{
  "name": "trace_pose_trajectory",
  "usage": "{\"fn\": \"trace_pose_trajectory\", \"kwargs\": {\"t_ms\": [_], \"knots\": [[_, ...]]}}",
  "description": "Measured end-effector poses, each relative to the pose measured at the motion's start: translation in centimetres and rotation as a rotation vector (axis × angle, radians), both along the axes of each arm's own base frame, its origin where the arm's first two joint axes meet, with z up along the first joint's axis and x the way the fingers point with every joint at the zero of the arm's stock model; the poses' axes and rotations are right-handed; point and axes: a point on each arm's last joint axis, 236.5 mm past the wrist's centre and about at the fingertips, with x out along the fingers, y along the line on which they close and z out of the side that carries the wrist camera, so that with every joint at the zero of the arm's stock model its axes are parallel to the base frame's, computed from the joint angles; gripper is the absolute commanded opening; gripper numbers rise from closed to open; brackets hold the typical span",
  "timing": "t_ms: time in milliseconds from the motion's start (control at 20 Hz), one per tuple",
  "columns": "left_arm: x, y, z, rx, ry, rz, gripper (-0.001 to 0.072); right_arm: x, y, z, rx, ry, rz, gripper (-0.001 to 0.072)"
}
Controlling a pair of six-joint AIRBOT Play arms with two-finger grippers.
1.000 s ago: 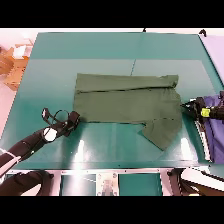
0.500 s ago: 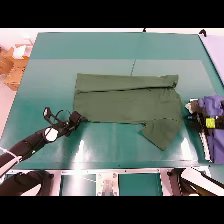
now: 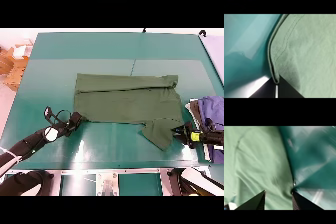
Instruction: Fold the shirts.
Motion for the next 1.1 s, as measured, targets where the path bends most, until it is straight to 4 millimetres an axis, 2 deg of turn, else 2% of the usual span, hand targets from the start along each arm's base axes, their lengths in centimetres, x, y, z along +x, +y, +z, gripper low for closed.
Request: {"fn": "trace_pose_trajectory", "kwargs": {"t_ms": [150, 400, 500, 700, 800, 950, 1100], "knots": [[-0.1, 0.0, 0.0, 0.000, 0.002, -0.003, 0.0022, 1.3, 1.0, -0.3, 0.027, -0.064, 0.003, 0.0407], [-0.1, -0.1, 0.0, 0.000, 0.003, -0.004, 0.0022, 1.8, 1.2, -0.4, 0.019, -0.099, 0.037, 0.0384], [-0.1, -0.1, 0.0, 0.000, 0.003, -0.004, 0.0022, 2.0, 0.7, -0.3, -0.001, -0.104, 0.053, 0.0199], [-0.1, -0.1, 0.0, 0.000, 0.005, -0.005, 0.0021, 2.5, -0.2, -0.1, -0.028, -0.114, 0.058, 0.0021], [-0.5, -0.3, -0.1, -0.005, 0.020, -0.017, 0.0021, 2.5, -0.1, 0.1, -0.022, -0.116, 0.062, 0.0020], [-2.2, -0.9, 0.3, 0.001, 0.052, -0.092, 0.0021, 2.3, 0.2, 0.4, -0.009, -0.108, 0.067, 0.0019], [-3.2, 0.5, 1.7, 0.030, 0.065, -0.132, 0.0021, 1.0, -0.1, 0.5, -0.034, -0.048, 0.075, 0.0019]]}}
